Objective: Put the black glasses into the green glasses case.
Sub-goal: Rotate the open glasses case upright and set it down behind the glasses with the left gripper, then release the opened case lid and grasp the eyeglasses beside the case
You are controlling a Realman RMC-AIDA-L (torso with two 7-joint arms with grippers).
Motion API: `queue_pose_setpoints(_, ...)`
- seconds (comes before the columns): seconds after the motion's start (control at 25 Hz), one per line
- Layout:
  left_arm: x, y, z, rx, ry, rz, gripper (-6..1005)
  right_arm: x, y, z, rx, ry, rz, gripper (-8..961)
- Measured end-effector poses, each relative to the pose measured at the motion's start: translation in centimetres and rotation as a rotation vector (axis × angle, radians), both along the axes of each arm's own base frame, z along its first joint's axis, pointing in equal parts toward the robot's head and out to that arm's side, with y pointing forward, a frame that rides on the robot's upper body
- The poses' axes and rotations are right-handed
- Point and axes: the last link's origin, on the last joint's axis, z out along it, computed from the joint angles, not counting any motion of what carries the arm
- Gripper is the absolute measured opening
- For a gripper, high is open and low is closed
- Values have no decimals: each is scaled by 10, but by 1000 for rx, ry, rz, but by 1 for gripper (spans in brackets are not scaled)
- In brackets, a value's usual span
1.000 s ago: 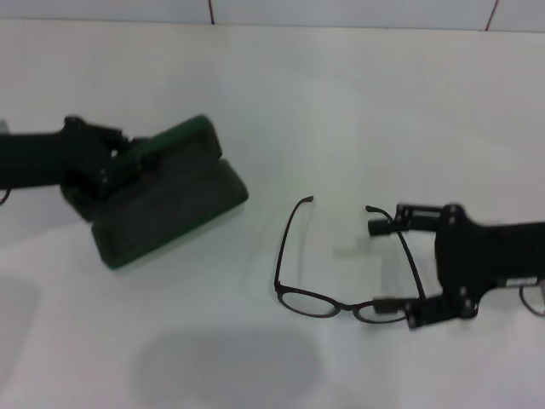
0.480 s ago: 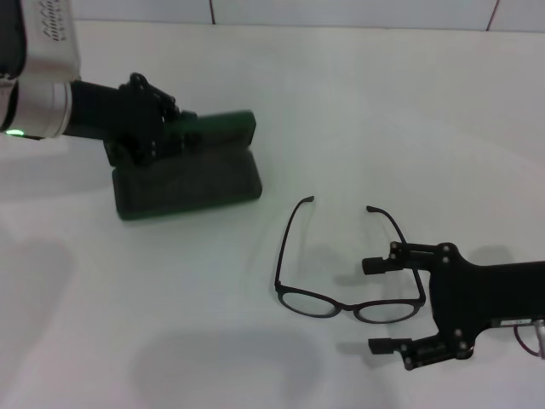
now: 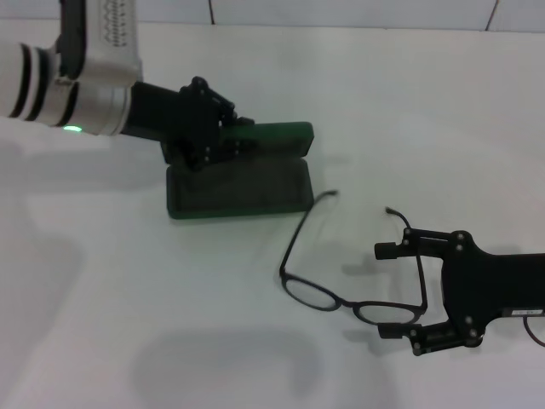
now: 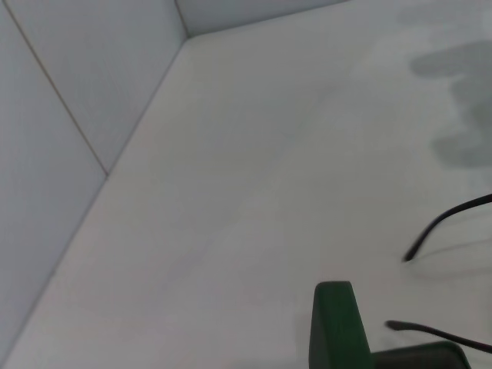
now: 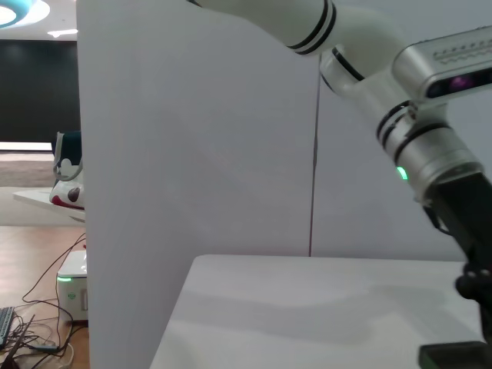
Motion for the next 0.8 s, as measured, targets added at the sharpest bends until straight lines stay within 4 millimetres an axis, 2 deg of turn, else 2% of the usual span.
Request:
queue_pose_setpoints(0.48,18,6,-36,-32,36,-125,305,7,-5,0,-3,0,-31,827)
queue_pose_setpoints(0.8,22,8,-35,-27,23,-111,325,11,-9,0,6,14,-60,818)
